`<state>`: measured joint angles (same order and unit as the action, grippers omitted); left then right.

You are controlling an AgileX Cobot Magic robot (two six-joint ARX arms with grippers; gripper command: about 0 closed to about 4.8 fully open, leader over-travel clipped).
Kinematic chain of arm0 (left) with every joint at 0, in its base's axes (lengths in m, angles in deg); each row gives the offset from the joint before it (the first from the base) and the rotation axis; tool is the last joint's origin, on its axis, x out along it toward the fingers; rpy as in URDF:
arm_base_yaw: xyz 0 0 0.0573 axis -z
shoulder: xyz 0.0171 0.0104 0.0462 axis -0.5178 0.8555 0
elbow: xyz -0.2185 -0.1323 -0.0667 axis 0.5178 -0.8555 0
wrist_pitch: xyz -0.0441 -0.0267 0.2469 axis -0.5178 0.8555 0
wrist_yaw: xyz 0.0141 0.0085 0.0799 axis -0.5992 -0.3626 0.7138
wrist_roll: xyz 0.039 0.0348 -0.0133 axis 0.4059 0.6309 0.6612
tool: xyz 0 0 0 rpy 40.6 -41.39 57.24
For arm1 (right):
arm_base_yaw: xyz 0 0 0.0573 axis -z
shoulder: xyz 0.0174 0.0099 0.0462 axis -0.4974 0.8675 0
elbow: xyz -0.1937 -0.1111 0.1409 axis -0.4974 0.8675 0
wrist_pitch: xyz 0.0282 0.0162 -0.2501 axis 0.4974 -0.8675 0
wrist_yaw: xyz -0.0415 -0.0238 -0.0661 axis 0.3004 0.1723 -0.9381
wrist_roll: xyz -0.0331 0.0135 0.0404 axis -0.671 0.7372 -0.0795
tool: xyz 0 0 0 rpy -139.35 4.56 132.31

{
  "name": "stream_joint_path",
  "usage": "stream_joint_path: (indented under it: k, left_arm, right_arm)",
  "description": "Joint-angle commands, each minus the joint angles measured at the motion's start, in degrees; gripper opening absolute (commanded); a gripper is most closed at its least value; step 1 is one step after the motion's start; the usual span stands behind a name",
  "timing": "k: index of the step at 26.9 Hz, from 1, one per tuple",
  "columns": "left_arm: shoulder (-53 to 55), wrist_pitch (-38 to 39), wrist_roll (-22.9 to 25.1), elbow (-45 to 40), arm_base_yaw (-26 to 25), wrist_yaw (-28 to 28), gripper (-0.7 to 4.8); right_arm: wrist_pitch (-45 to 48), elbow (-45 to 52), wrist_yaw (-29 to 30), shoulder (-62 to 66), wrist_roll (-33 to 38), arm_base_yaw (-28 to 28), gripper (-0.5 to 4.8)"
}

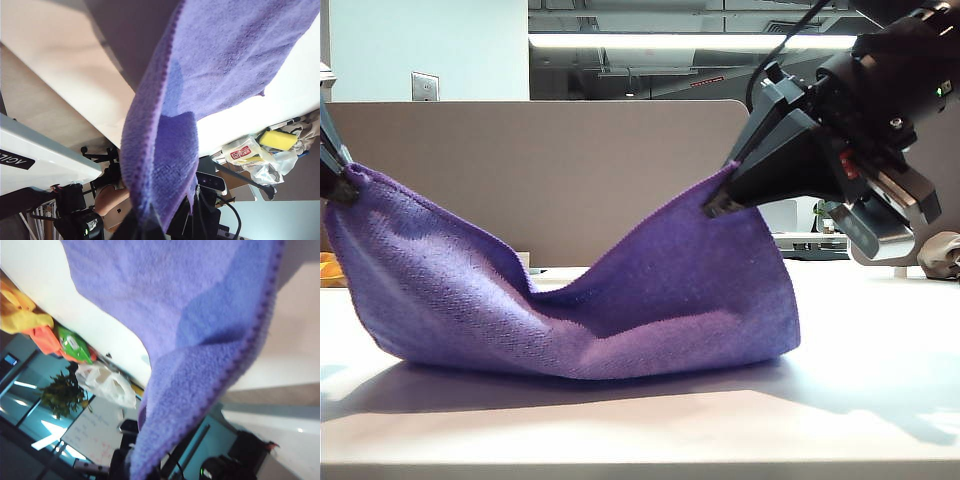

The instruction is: Fold the bottom of the cloth upward, then fold it vertically to form a square shape.

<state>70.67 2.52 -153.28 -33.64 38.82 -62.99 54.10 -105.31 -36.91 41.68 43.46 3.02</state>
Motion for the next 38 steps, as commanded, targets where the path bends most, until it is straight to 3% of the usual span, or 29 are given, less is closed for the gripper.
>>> stream_joint_path:
  k: [1, 3, 9, 16, 19, 22, 32, 38]
  left_arm:
    - [-0.1, 0.0, 0.0, 0.1, 0.0, -0.2, -0.02]
    - [-0.1, 0.0, 0.0, 0.1, 0.0, -0.9, -0.02]
    - [-0.1, -3.1, -0.5, 0.1, 0.0, -1.9, -0.02]
    - [0.0, -7.7, -6.1, 0.1, 0.0, -0.8, -0.02]
    - [0.0, -10.3, -8.4, 0.1, 0.0, 3.4, -0.02]
    - [0.0, -11.6, -10.4, 0.1, -0.1, 4.0, -0.02]
    - [5.3, -22.0, -13.0, 0.1, -0.1, 3.7, -0.02]
    - [9.2, -23.3, -14.2, 0.2, -0.1, 3.7, -0.02]
  right_arm:
    - [0.6, -0.1, 1.8, -0.2, 0.0, 0.0, -0.01]
    - [0.5, -0.1, 4.2, -0.2, 0.4, 0.0, -0.01]
    - [0.1, -0.1, 4.0, -0.2, 4.5, 0.0, -0.01]
    - [0.1, -0.1, 3.6, 0.1, 9.2, 0.0, -0.01]
    - [0.2, -0.1, 3.1, 0.3, 12.5, 0.1, -0.01]
    - [0.6, -0.1, 3.0, 0.8, 15.3, 0.2, -0.01]
    - [4.8, -0.1, 2.9, 3.7, 18.1, 1.0, -0.01]
    - [4.8, -0.2, 3.4, 4.0, 18.1, 4.1, -0.01]
